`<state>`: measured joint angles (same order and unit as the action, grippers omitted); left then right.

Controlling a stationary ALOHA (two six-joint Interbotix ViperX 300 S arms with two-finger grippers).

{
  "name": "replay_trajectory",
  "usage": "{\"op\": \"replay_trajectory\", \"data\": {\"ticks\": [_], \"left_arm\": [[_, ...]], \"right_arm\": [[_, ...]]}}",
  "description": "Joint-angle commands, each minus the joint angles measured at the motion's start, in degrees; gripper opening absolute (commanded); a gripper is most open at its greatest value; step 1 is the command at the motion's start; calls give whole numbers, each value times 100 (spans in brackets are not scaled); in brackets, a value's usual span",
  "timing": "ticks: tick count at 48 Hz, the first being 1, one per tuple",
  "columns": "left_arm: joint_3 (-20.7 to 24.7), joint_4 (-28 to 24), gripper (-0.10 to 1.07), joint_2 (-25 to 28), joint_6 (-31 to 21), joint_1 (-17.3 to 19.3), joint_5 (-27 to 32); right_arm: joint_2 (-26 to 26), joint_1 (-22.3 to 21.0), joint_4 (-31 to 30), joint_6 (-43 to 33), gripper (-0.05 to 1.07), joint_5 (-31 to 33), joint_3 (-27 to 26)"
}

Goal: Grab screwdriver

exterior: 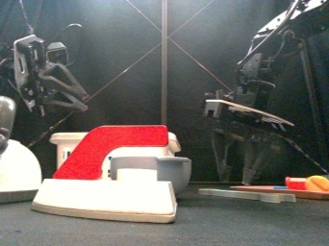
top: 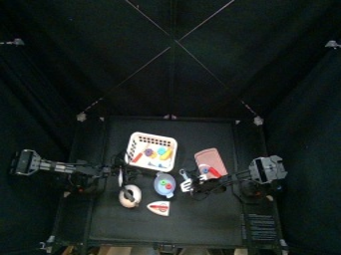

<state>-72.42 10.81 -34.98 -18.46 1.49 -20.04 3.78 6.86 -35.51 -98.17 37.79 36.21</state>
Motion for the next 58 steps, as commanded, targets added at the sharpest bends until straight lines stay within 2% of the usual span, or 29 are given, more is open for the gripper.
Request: {"op": "replay_trajectory", "data": {"ticks": [1, 7, 17, 23, 29, 36, 43, 50, 58], "left_arm": [[70, -9, 72, 0, 9, 9, -18], [141, -18, 72, 0, 26, 9, -44], [545, -193, 72, -44, 26, 70, -299], [923, -167, 72, 0, 44, 123, -79], [1380, -167, 72, 88, 35, 334, 791], [2021, -62, 72, 193, 9, 976, 2408], [2355, -176, 72, 229, -9, 1644, 3604], [2461, -264, 72, 536, -18, 2153, 4245], [2663, -404, 72, 1037, 26, 2268, 4526]], "right_arm": [[-439, -105, -79, 229, 86, -18, -70], [-791, -141, -246, 501, 86, -18, 0], [-1354, -299, -1055, 694, 85, -44, 290], [-1705, -448, -1301, 615, 86, -62, 624], [-2092, -686, -1529, 615, 86, -141, 888], [-2417, -958, -1916, 615, 86, -325, 1055], [-2628, -1187, -2004, 659, 86, -369, 1134], [-2804, -1187, -1978, 650, 85, -387, 1301], [-2979, -1230, -1995, 633, 85, -387, 1424]]}}
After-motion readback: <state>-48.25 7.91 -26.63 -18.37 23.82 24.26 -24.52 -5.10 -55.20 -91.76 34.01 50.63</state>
